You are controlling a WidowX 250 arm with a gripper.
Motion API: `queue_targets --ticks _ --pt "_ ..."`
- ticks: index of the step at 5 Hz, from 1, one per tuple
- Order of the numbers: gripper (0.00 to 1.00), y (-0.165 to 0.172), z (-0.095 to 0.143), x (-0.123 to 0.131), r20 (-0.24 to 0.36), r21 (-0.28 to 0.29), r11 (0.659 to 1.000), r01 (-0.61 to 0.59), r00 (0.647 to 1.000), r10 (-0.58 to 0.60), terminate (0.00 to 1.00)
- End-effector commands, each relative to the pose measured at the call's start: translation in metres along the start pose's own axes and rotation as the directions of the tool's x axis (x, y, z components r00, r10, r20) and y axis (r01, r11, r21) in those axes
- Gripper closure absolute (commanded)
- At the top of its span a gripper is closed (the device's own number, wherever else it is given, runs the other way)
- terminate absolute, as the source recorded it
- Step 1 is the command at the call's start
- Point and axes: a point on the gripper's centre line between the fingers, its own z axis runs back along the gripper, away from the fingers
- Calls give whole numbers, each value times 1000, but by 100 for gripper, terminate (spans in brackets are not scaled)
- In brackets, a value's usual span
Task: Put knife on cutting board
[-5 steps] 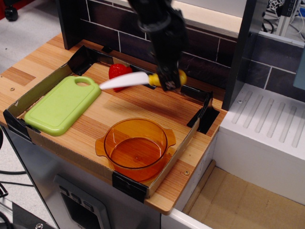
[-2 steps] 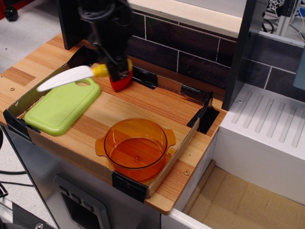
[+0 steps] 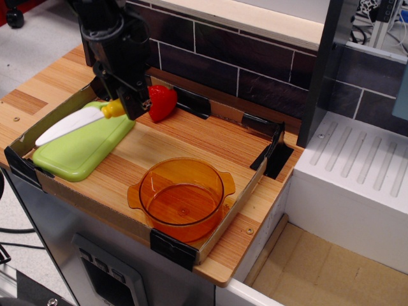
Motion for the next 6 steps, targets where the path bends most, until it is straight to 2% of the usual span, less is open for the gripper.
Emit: queue_targets --ticks 1,3,4,5,6 --pt "100 10 -10 -7 28 30 1000 -4 1000 3 0" --pt "100 13 -20 -12 7 12 998 -59 998 59 0" --pt "0 15 -17 -12 24 14 999 -42 999 42 0" --pt "0 17 -5 -9 62 16 999 -43 997 42 0" --pt "0 20 22 -2 130 29 998 -50 990 46 0"
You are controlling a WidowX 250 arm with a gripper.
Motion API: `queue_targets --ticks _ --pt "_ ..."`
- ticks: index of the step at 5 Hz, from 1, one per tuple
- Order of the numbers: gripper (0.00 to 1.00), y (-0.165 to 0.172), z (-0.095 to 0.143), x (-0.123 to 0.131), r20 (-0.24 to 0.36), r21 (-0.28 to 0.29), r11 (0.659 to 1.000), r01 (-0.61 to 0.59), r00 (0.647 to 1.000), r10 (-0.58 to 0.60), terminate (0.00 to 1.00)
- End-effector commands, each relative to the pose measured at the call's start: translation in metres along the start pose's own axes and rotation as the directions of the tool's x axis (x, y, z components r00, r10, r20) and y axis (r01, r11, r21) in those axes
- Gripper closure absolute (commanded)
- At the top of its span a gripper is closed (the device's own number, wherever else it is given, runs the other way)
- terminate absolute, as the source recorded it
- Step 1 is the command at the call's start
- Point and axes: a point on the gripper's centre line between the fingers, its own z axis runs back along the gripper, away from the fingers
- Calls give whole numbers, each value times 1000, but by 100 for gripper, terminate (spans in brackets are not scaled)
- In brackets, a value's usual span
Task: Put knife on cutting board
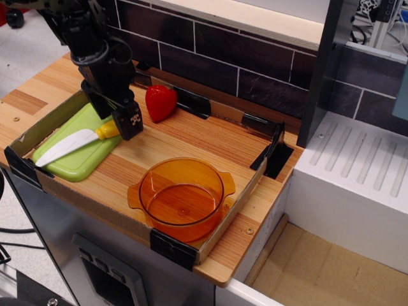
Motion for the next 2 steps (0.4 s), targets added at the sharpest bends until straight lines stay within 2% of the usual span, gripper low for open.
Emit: queue_targets --ticks 1,2 --pt "0 -4 70 21 165 54 998 -11 986 2 0" --pt "0 0 88 35 192 86 995 -46 981 29 100"
